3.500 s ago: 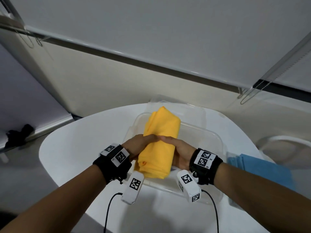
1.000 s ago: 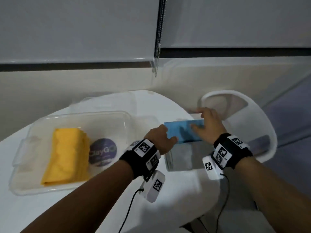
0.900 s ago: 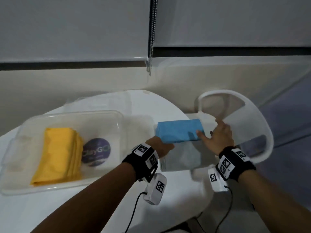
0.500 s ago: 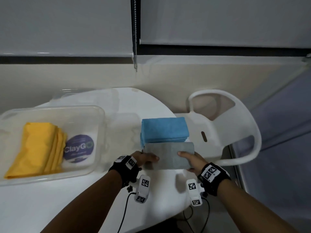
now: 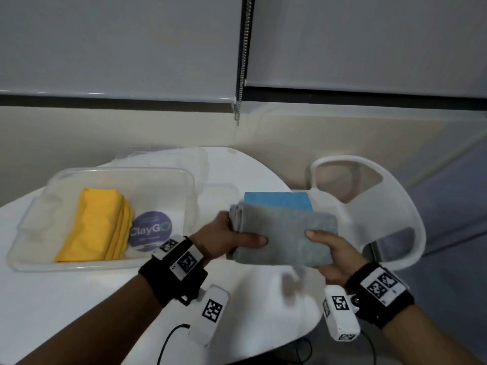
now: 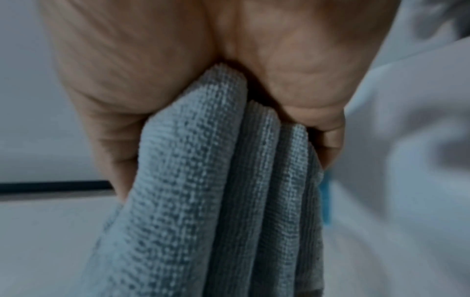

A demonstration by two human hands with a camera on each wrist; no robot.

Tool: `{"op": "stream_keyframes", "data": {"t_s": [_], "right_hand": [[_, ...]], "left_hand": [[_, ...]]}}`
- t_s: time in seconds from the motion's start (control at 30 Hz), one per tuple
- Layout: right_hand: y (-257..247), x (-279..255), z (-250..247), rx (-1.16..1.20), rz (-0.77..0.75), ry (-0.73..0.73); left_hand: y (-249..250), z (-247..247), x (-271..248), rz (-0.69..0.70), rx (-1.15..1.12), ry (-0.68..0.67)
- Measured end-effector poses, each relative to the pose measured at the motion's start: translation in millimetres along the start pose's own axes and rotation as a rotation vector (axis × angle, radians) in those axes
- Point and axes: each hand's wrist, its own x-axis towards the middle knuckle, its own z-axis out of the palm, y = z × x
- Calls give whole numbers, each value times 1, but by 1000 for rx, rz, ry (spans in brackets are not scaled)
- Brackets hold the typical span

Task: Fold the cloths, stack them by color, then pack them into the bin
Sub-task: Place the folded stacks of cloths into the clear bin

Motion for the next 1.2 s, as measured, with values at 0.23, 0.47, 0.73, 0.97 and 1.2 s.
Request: {"op": "stream_keyframes", "data": {"t_s": [0.23,0.47,0.73,0.97,1.2], "right_hand": [[-84,37,146,-378,-255,-137],[-71,134,285,-1008,-267,-159],[8,216,346,-1714,-5,-308],[53,255,341,-1676,111,-242],[59,249,338,-1846,-99,-227]], "left_hand": [[56,-113,-78,148,25,93],[19,-225,-100,-122,239,279],[-31,-241,-66,-433,868,58],[-46,-258,-50,-365,1047,83],[-48,-238,-43,-312,1330,-21]]}}
